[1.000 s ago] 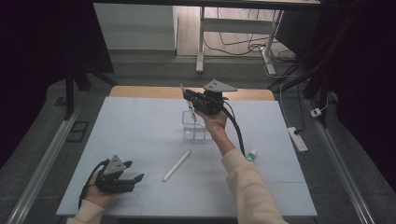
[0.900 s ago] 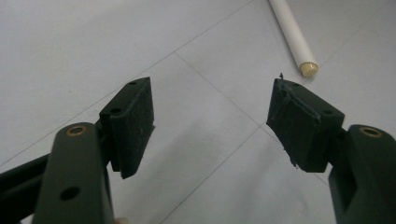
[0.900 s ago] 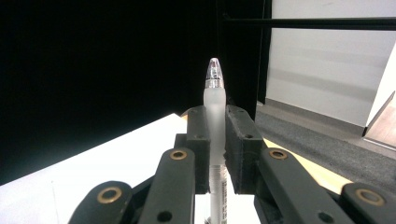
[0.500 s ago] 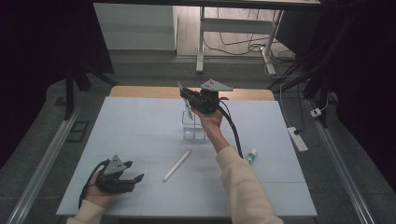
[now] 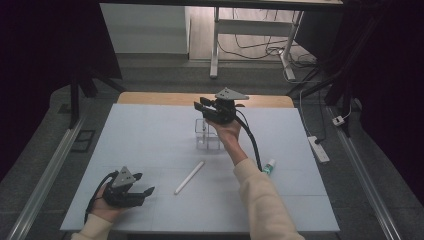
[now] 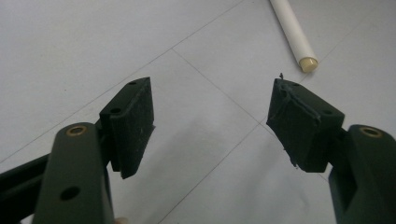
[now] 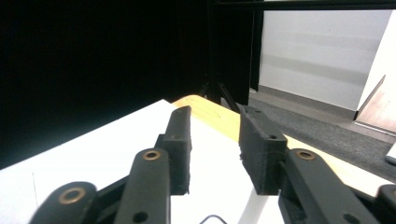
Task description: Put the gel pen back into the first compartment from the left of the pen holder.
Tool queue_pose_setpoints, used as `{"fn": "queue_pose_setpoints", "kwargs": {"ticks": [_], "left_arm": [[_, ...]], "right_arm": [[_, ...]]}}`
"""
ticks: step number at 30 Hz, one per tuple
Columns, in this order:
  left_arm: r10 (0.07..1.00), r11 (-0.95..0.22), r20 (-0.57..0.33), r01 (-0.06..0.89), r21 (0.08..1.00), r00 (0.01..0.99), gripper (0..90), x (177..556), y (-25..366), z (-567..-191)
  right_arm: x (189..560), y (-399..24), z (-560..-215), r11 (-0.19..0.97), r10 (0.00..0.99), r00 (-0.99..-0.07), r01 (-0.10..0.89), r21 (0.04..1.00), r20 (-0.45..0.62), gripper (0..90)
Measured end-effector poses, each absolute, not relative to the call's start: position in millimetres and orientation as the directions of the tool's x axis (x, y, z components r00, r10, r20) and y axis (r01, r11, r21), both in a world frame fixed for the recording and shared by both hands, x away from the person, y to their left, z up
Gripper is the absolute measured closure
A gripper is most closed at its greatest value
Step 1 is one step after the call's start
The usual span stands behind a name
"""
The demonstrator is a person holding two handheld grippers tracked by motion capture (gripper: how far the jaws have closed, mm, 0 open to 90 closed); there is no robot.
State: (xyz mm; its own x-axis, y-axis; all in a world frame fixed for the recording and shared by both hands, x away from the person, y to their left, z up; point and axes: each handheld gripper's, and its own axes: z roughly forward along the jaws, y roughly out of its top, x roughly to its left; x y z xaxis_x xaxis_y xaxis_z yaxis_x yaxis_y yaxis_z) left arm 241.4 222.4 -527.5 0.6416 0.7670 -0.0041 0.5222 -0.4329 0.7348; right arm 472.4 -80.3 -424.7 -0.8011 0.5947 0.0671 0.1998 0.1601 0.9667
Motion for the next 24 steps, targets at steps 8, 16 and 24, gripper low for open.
{"fn": "queue_pose_setpoints", "kwargs": {"ticks": [8,16,24], "left_arm": [[0.763,-0.438,-0.005,0.523,0.731,0.646,31.7,242,221,-528],[0.763,-0.441,-0.002,0.523,0.729,0.646,31.7,242,221,-528],[0.763,-0.444,0.0,0.523,0.727,0.647,31.6,242,221,-528]], "right_arm": [[467,-90,-424,0.201,0.574,-0.817,0.203,0.958,0.053,58.3],[457,-103,-421,0.224,0.548,-0.836,0.195,0.955,0.042,57.6],[444,-112,-424,0.258,0.513,-0.858,0.17,0.951,0.014,57.7]]}}
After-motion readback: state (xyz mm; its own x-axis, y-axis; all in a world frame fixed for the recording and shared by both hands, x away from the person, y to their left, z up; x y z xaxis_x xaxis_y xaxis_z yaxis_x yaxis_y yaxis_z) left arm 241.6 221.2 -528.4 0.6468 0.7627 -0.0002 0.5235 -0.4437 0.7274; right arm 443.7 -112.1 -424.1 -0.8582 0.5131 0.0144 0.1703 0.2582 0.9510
